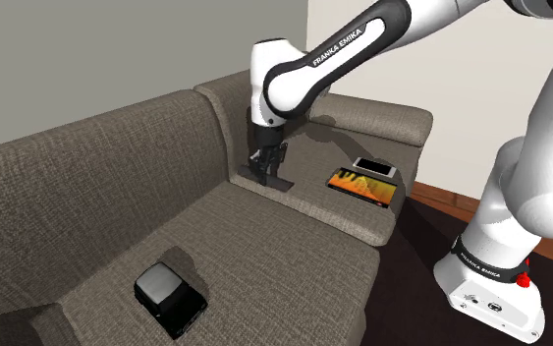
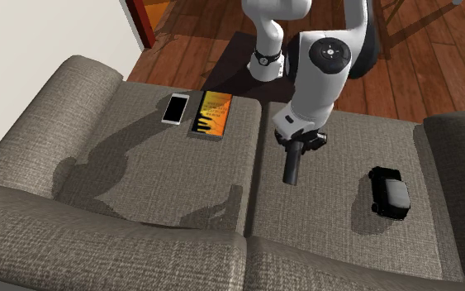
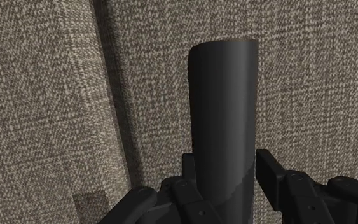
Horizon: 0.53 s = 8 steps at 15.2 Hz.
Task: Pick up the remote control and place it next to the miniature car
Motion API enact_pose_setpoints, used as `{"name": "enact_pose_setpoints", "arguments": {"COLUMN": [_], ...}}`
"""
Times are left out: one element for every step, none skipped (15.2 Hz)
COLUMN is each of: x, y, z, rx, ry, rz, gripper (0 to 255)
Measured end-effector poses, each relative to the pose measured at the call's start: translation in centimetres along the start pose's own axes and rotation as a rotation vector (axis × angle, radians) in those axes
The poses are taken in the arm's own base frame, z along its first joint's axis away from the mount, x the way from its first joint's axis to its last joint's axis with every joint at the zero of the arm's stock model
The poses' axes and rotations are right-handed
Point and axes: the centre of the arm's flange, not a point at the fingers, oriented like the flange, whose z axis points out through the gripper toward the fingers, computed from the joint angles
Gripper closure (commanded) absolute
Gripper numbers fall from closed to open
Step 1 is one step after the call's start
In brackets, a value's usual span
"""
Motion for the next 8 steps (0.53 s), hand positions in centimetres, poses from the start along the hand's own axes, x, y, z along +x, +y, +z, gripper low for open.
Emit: {"name": "enact_pose_setpoints", "arguments": {"x": [-0.7, -1.4, -2.1, -3.0, -3.6, -4.4, -5.1, -5.5], "y": [-0.9, -1.9, -3.1, -4.0, -5.0, -6.3, -7.4, -8.5], "z": [0.0, 0.2, 0.4, 0.5, 0.4, 0.4, 0.5, 0.7], "rx": [0.0, 0.0, 0.0, 0.0, 0.0, 0.0, 0.001, 0.0], "ry": [0.0, 0.0, 0.0, 0.0, 0.0, 0.0, 0.0, 0.0], "rz": [0.0, 0.0, 0.0, 0.0, 0.0, 0.0, 0.0, 0.0], "gripper": [255, 255, 255, 255, 255, 255, 255, 255]}}
